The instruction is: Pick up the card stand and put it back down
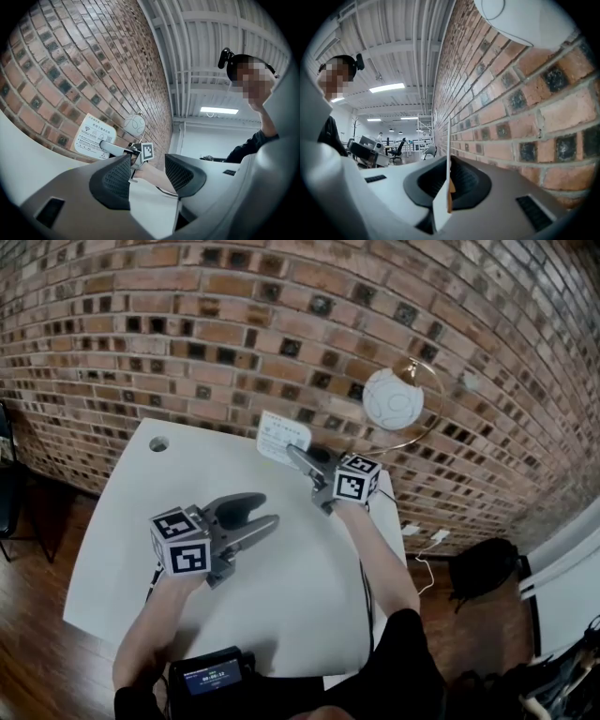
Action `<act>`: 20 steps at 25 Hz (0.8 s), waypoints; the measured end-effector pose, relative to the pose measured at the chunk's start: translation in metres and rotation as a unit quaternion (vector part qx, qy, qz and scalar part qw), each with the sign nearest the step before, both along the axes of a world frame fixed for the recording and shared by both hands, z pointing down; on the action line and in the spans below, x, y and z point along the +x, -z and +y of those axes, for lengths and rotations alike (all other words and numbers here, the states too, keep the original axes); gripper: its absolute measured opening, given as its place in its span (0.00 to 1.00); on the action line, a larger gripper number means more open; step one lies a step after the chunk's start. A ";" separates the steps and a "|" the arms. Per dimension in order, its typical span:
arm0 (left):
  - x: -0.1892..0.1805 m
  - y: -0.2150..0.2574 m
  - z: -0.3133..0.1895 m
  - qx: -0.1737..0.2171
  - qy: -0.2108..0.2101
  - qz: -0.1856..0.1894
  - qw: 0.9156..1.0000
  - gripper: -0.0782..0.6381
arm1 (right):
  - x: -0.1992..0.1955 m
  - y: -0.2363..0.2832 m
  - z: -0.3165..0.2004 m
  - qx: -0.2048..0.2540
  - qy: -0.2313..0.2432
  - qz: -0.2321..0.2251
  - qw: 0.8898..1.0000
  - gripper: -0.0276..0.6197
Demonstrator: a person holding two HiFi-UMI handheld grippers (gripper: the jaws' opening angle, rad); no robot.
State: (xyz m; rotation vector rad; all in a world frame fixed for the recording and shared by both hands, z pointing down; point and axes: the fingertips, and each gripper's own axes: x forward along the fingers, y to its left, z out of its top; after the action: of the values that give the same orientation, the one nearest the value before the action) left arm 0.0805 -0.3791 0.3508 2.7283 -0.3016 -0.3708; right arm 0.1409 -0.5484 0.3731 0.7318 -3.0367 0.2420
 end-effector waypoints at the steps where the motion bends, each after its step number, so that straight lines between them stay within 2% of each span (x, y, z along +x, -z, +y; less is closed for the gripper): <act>1: -0.001 0.001 0.000 -0.001 -0.001 0.004 1.000 0.42 | -0.001 -0.002 -0.003 0.000 0.000 0.005 1.000 0.09; 14: -0.004 -0.003 -0.003 -0.008 0.002 0.007 1.000 0.42 | -0.012 -0.041 -0.049 -0.035 -0.003 0.044 0.998 0.09; 20: 0.002 -0.007 -0.007 -0.017 0.000 0.024 1.000 0.42 | -0.019 -0.055 -0.057 -0.048 0.006 0.045 0.998 0.09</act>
State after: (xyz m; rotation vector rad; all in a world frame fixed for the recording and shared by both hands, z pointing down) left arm 0.0821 -0.3859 0.3575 2.6818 -0.2908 -0.4274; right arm 0.1224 -0.6055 0.4277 0.6975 -2.9206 0.3429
